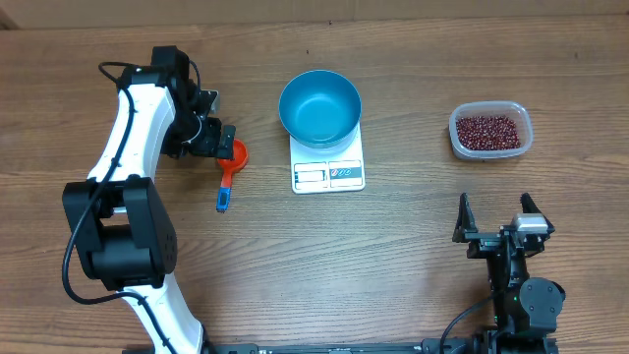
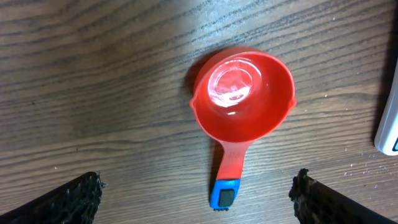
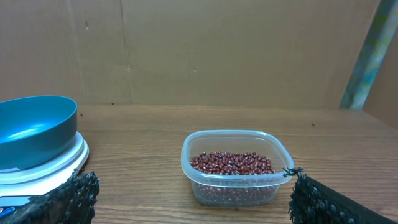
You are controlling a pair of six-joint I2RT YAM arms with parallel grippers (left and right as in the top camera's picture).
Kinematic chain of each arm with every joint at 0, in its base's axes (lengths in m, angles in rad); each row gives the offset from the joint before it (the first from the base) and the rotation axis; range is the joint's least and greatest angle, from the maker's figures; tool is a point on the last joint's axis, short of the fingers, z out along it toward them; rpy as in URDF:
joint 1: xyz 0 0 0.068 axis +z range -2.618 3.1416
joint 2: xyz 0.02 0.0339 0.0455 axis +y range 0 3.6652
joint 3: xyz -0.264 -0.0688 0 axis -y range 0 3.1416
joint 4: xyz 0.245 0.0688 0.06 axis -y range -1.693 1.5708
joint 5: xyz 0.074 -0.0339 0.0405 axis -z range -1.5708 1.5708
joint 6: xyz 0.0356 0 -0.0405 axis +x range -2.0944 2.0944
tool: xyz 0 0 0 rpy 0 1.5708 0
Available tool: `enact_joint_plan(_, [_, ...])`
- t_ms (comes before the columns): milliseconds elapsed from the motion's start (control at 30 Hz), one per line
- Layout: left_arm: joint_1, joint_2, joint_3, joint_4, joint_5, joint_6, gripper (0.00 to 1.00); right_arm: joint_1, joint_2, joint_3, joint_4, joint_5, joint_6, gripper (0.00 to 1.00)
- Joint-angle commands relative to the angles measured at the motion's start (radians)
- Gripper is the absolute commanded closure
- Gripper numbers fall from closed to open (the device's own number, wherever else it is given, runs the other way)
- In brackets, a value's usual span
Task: Scoop item into bowl and weigh 150g on scale
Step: 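Move the left gripper over the orange measuring cup, then lower the left gripper and close it on the orange cup's rim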
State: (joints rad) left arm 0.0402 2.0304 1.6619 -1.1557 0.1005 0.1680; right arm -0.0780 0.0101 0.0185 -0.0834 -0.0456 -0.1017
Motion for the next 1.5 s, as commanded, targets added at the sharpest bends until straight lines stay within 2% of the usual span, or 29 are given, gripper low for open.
enact_joint_plan(0, [0.005,0.015,-0.019,0.026,-0.005,-0.011,0.0,0.0,-0.008,-0.011,0.003,-0.001,0.0,0.0])
enact_joint_plan(333, [0.005,0.023,-0.079,0.112,-0.007,-0.019,0.01,0.0,-0.008,-0.011,0.003,-0.001,-0.001,0.0])
enact_joint_plan(533, [0.005,0.023,-0.156,0.215,-0.008,-0.019,0.0,0.0,-0.008,-0.011,0.003,-0.001,-0.001,0.0])
enact_joint_plan(900, [0.005,0.025,-0.158,0.253,-0.06,-0.019,0.0,0.0,-0.008,-0.011,0.003,-0.001,0.0,0.0])
enact_joint_plan(1300, [0.005,0.025,-0.158,0.278,-0.052,-0.019,0.0,0.0,-0.008,-0.011,0.003,-0.001,0.0,0.0])
enact_joint_plan(1467, [0.005,0.025,-0.158,0.282,-0.002,-0.019,0.0,0.0,-0.008,-0.011,0.003,-0.001,-0.001,0.0])
